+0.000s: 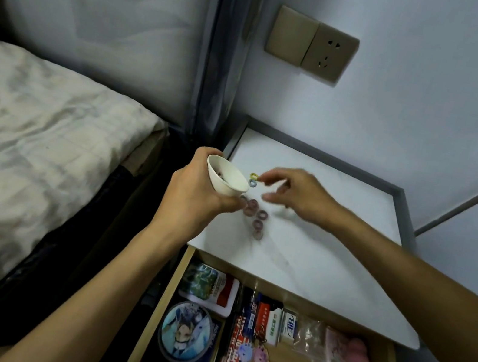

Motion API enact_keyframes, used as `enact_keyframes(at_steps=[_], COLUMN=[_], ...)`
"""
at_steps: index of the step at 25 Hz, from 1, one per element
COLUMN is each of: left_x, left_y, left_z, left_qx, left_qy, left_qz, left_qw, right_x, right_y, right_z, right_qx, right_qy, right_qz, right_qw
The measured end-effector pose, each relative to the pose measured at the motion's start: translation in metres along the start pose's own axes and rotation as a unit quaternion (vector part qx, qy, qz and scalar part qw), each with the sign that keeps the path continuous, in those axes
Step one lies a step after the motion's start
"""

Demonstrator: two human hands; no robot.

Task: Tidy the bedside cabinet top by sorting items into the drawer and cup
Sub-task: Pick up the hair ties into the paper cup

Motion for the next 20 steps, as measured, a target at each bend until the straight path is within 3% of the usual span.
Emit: enact_keyframes(at_steps=[2, 5, 10, 15, 20], left_x=[0.002, 0.002, 0.002, 0.002, 0.004], left_y=[-0.005, -0.006, -0.002, 0.002, 0.004], left_z=[-0.003, -0.006, -0.006, -0.004, -0.001], left_qx=[-0.014, -0.016, -0.01, -0.006, 0.006], left_qy=[-0.003, 0.0, -0.001, 0.0, -0.001], left_qz=[0.001, 0.003, 0.0, -0.007, -0.009], left_qw=[1.0, 1.0, 1.0, 1.0, 1.0], right_x=[-0.032, -0.046, -0.03, -0.016, -0.027], right_y=[0.024, 0.046, 0.055, 0.059, 0.045], right_z=[0.011, 0.016, 0.007, -0.002, -0.008], right_qx=[0.041, -0.021, -0.087, -0.031, -0.013], right_qy=[0.049, 0.095, 0.08, 0.046, 0.095], right_qz=[0.092, 0.048, 0.061, 0.126, 0.127], right_qw=[0.994, 0.994, 0.991, 0.99, 0.987])
Point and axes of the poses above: each hand's wrist, its own z-axis away from the middle knuckle, its own y-axis out of the palm, x = y × z, the point moved 7 cm from there along -z, towards the middle knuckle, and after that the axes turned 11 degrees about -x, right-handed, at the moved point
